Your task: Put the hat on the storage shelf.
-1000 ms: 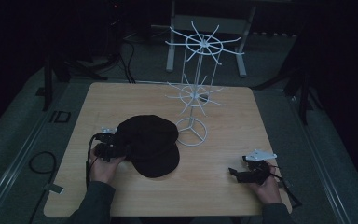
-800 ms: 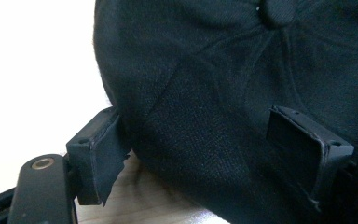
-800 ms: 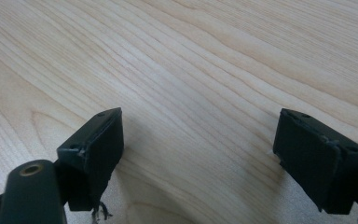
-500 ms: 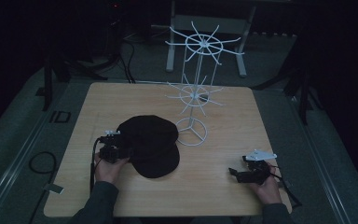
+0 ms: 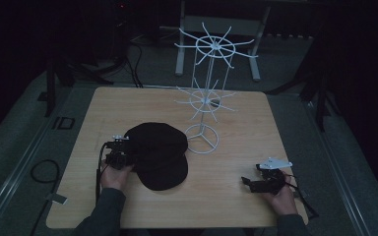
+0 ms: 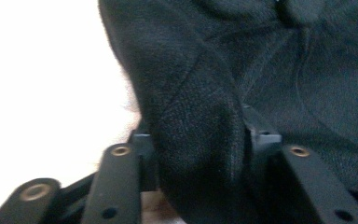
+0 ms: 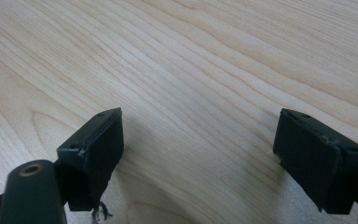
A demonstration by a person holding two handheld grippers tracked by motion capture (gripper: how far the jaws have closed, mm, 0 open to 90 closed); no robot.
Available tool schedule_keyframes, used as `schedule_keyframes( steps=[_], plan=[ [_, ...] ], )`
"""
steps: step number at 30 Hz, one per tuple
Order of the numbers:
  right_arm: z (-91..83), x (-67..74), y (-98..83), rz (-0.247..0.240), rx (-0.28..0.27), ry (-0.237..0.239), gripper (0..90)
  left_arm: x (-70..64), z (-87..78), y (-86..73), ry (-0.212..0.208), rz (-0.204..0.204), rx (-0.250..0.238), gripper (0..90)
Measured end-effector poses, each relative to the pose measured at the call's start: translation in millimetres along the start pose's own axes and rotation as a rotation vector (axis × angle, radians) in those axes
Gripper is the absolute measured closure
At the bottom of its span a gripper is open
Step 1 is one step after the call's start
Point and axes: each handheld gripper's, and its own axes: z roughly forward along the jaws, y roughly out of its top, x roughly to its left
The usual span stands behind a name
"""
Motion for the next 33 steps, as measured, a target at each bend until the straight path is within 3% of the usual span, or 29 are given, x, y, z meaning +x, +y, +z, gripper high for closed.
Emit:
schedule_keyframes(
  steps=[3, 5, 17, 33],
  plan=[
    [0.0, -0.1, 0.0, 0.001, 0.0, 0.001, 15.9, 3.2, -0.4, 0.3, -0.012, -0.006, 0.001, 71.7],
    [-0.1, -0.2, 0.0, 0.001, 0.0, 0.001, 15.9, 5.9, -2.2, 0.0, -0.037, -0.027, -0.024, 74.1],
    [-0.1, -0.4, -0.1, 0.002, -0.001, 0.002, 15.9, 13.9, -20.0, 3.4, -0.154, -0.047, -0.13, 75.4],
    [-0.1, -0.5, -0.1, 0.001, -0.001, 0.003, 15.9, 24.2, -57.3, 15.6, -0.215, -0.065, -0.247, 75.2]
  ],
)
